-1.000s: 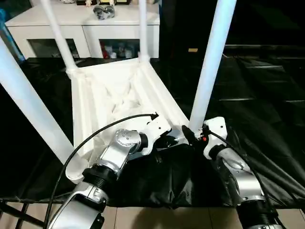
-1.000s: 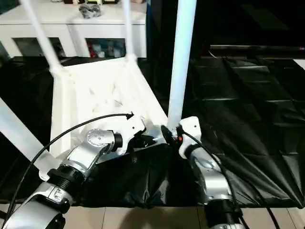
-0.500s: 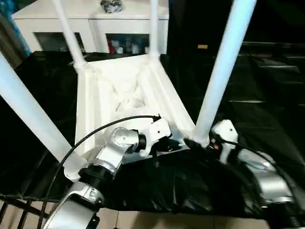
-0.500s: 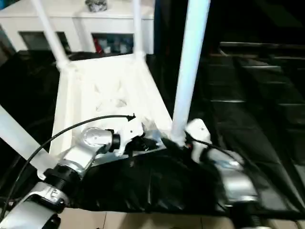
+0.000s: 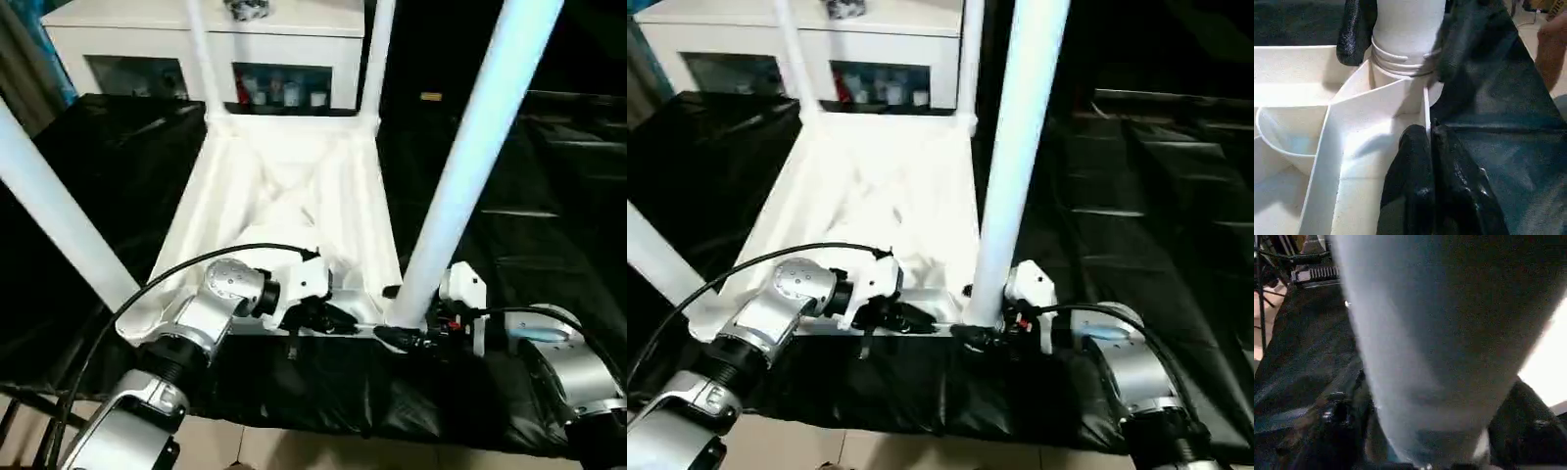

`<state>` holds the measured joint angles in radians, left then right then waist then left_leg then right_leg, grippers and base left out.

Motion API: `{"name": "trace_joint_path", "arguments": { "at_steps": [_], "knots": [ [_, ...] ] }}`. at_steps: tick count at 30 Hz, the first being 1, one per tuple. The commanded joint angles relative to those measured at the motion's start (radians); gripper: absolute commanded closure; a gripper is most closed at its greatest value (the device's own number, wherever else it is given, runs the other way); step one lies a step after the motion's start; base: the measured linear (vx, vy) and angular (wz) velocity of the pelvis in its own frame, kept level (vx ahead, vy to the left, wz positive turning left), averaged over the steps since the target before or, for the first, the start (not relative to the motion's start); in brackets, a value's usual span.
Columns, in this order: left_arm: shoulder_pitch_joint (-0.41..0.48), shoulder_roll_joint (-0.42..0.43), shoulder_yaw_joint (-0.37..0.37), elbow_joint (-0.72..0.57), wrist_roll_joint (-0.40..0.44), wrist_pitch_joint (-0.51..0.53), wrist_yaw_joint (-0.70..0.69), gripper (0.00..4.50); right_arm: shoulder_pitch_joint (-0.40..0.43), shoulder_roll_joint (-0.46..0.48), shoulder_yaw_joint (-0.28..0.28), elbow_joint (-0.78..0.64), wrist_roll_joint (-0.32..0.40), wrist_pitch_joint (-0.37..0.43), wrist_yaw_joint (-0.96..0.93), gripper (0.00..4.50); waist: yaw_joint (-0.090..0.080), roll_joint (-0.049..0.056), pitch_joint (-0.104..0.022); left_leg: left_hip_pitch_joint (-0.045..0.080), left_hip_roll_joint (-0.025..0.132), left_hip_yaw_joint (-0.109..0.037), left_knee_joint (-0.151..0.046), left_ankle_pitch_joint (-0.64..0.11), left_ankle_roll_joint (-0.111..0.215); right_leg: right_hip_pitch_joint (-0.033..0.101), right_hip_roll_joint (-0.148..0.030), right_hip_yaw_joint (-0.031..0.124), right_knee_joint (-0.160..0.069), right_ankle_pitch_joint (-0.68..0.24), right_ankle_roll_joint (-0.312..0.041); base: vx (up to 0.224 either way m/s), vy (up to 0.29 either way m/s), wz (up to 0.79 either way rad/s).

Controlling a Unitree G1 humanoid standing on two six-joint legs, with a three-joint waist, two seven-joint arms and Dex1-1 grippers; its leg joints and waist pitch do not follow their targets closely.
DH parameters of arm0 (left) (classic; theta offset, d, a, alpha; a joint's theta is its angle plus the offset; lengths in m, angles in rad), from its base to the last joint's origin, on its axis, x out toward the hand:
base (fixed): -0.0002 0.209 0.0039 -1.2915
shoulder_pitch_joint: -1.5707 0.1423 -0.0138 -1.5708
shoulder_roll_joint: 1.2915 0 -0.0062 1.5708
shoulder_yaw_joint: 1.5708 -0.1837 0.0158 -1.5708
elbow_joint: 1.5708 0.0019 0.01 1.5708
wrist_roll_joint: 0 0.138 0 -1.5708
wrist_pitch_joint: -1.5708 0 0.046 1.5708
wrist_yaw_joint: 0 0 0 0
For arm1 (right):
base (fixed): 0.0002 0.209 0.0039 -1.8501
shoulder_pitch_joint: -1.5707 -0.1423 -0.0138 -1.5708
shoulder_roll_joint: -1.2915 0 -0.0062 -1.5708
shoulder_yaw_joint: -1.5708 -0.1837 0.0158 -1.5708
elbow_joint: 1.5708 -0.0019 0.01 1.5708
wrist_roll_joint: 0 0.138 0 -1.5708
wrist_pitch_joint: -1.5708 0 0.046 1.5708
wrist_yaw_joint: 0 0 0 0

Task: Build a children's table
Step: Rotate leg to tighten

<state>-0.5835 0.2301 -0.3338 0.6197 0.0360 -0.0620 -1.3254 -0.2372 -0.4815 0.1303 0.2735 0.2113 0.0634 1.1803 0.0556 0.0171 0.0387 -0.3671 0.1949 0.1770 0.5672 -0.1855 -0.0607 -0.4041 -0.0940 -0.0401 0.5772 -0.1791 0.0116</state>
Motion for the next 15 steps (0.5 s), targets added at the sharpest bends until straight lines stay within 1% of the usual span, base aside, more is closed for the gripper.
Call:
{"name": "trace_joint_path", "arguments": {
  "at_steps": [1, 2, 3, 5, 7, 8, 9, 10, 11, 12, 13, 14, 15],
  "knots": [
    [0.016, -0.001, -0.034, 0.012, 0.016, -0.007, -0.012, 4.50, -0.002, -0.002, 0.045, -0.033, 0.009, 0.012, 0.050, 1.54, 0.000, -0.019, -0.042, 0.005, 0.034, 0.006, -0.059, -0.185, 0.120, 0.048, -0.038, 0.025, -0.054, -0.123, -0.273, 0.000, 0.000, 0.00],
    [0.016, 0.001, -0.034, 0.015, 0.017, -0.010, -0.014, 4.50, 0.000, -0.006, 0.050, -0.033, 0.007, 0.013, 0.057, 1.54, 0.002, -0.019, -0.042, 0.004, 0.035, 0.006, -0.059, -0.187, 0.117, 0.048, -0.038, 0.025, -0.054, -0.129, -0.269, 0.000, 0.000, 0.00],
    [0.016, 0.003, -0.034, 0.017, 0.018, -0.012, -0.015, 4.50, 0.002, -0.009, 0.053, -0.033, 0.004, 0.011, 0.061, 1.75, 0.003, -0.020, -0.042, 0.004, 0.035, 0.006, -0.059, -0.186, 0.114, 0.048, -0.039, 0.025, -0.054, -0.133, -0.266, 0.000, 0.000, 0.00],
    [0.015, 0.005, -0.034, 0.023, 0.017, -0.015, -0.016, 4.50, 0.004, -0.013, 0.058, -0.031, 0.002, 0.007, 0.065, 1.80, 0.003, -0.020, -0.042, 0.004, 0.035, 0.006, -0.059, -0.182, 0.112, 0.048, -0.038, 0.025, -0.053, -0.129, -0.264, 0.000, 0.000, 0.00],
    [0.013, 0.008, -0.037, 0.028, 0.016, -0.016, -0.011, 4.50, 0.005, -0.014, 0.060, -0.029, -0.002, 0.004, 0.069, 1.88, 0.004, -0.023, -0.043, 0.004, 0.034, 0.006, -0.059, -0.178, 0.113, 0.049, -0.038, 0.025, -0.052, -0.127, -0.264, 0.000, 0.000, 0.00],
    [0.013, 0.008, -0.038, 0.030, 0.016, -0.016, -0.008, 4.50, 0.007, -0.014, 0.060, -0.028, -0.002, 0.003, 0.070, 1.88, 0.003, -0.029, -0.042, 0.003, 0.034, 0.007, -0.058, -0.176, 0.115, 0.048, -0.038, 0.025, -0.052, -0.131, -0.261, 0.000, 0.000, 0.00],
    [0.013, 0.008, -0.039, 0.030, 0.017, -0.016, -0.005, 4.50, 0.008, -0.013, 0.060, -0.028, -0.001, 0.005, 0.071, 1.88, 0.004, -0.027, -0.042, 0.002, 0.034, 0.006, -0.058, -0.175, 0.115, 0.049, -0.039, 0.025, -0.052, -0.136, -0.260, 0.000, 0.000, 0.00],
    [0.012, 0.007, -0.038, 0.030, 0.017, -0.014, -0.001, 4.50, 0.010, -0.012, 0.062, -0.029, 0.001, 0.009, 0.071, 1.91, 0.004, -0.028, -0.042, 0.003, 0.034, 0.007, -0.058, -0.177, 0.115, 0.048, -0.040, 0.025, -0.053, -0.150, -0.256, 0.000, 0.000, 0.00],
    [0.013, 0.007, -0.032, 0.031, 0.014, -0.008, 0.003, 4.50, 0.013, -0.008, 0.069, -0.035, 0.001, 0.016, 0.071, 1.93, 0.004, -0.023, -0.038, 0.004, 0.035, 0.007, -0.060, -0.178, 0.114, 0.045, -0.039, 0.026, -0.055, -0.157, -0.254, 0.000, 0.000, 0.00],
    [0.013, 0.007, -0.032, 0.031, 0.014, -0.008, 0.003, 4.50, 0.013, -0.008, 0.069, -0.035, 0.001, 0.016, 0.071, 1.93, 0.004, -0.024, -0.039, 0.004, 0.034, 0.007, -0.059, -0.178, 0.113, 0.046, -0.038, 0.026, -0.055, -0.157, -0.254, 0.000, 0.000, 0.00],
    [0.016, 0.008, -0.028, 0.028, 0.013, -0.001, 0.005, 4.50, 0.017, -0.006, 0.071, -0.043, 0.006, 0.026, 0.070, 1.93, 0.004, -0.019, -0.038, 0.004, 0.035, 0.006, -0.061, -0.181, 0.111, 0.045, -0.038, 0.026, -0.055, -0.157, -0.254, 0.000, 0.000, 0.00],
    [0.018, 0.010, -0.027, 0.026, 0.012, 0.002, 0.005, 4.50, 0.019, -0.003, 0.070, -0.047, 0.009, 0.030, 0.068, 1.94, 0.003, -0.023, -0.038, 0.004, 0.034, 0.007, -0.060, -0.185, 0.109, 0.046, -0.037, 0.026, -0.056, -0.158, -0.251, 0.000, 0.000, 0.00],
    [0.020, 0.012, -0.024, 0.025, 0.014, 0.010, 0.015, 4.50, 0.025, 0.010, 0.063, -0.052, 0.021, 0.042, 0.050, 1.94, 0.004, -0.017, -0.036, 0.004, 0.034, 0.006, -0.062, -0.189, 0.106, 0.045, -0.037, 0.026, -0.056, -0.158, -0.251, 0.000, 0.000, 0.00]
  ]
}}
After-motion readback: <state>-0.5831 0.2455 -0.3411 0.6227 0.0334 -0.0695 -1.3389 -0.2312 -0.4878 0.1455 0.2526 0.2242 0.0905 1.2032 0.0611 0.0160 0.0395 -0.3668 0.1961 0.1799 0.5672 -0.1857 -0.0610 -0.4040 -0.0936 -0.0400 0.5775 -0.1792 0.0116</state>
